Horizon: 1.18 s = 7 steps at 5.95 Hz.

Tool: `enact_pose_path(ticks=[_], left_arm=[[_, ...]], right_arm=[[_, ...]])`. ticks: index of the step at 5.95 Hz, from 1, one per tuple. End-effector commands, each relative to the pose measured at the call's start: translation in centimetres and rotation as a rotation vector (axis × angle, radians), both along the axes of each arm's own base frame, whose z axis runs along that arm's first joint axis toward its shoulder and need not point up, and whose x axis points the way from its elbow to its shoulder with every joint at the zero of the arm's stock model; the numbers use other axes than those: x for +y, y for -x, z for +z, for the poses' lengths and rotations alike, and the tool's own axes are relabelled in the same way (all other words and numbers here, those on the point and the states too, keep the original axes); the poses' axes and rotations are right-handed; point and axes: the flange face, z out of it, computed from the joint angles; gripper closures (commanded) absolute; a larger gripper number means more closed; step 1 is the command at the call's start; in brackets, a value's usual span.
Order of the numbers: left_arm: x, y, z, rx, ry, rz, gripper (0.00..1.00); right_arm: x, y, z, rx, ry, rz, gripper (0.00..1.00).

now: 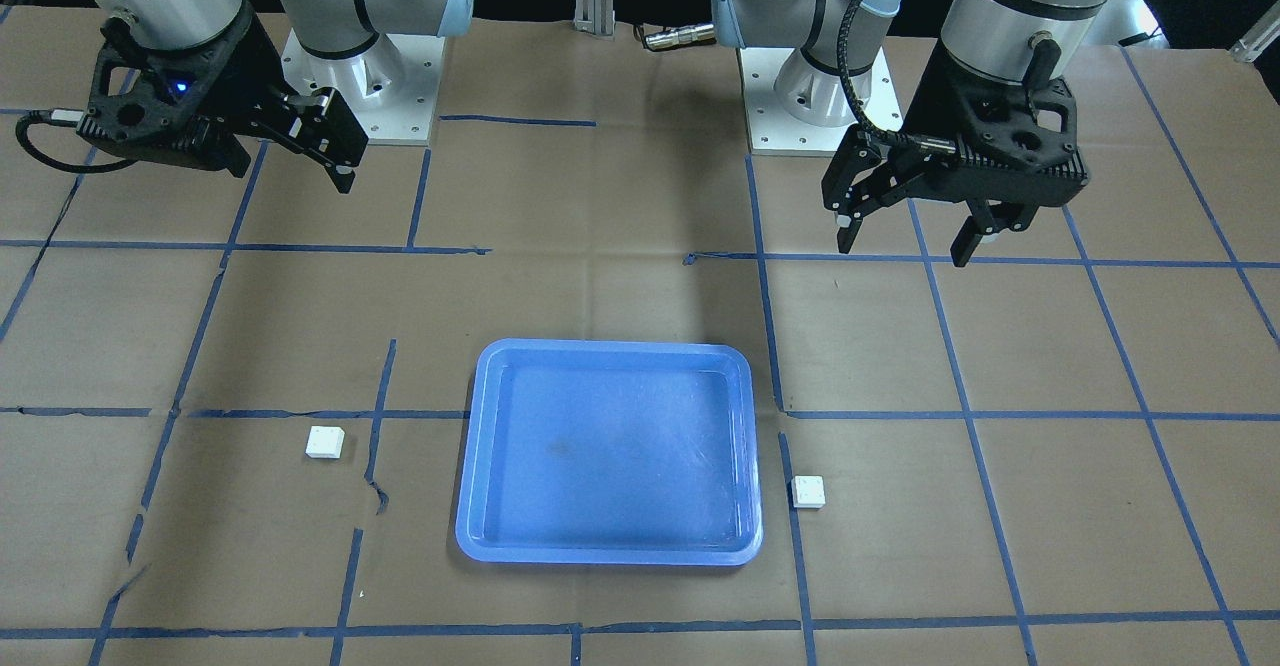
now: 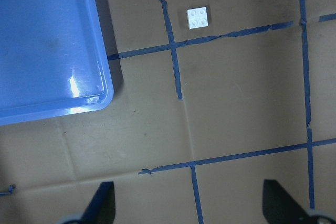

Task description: Assemble white blocks and place on blue tray

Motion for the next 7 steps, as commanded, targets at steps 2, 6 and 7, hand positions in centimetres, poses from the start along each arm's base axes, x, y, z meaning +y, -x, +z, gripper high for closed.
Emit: enact_pose_path(ticks=[2,6,7], left_arm=[[-0.2,-0.1,0.3,0.011,0.007,0.002,0.01],[-0.5,-1.1,-0.3,0.004,-0.006,-0.001,0.01],[-0.4,-1.1,-0.9,-0.009,-0.033,-0.048,0.01]], right_arm=[[0.0,0.0,0.0,0.0,0.0,0.0,0.0],[-0.1,0.1,-0.1,0.01,0.0,0.008,0.0],[-0.4,0.3,0.0,-0.002,0.003,0.047,0.0]])
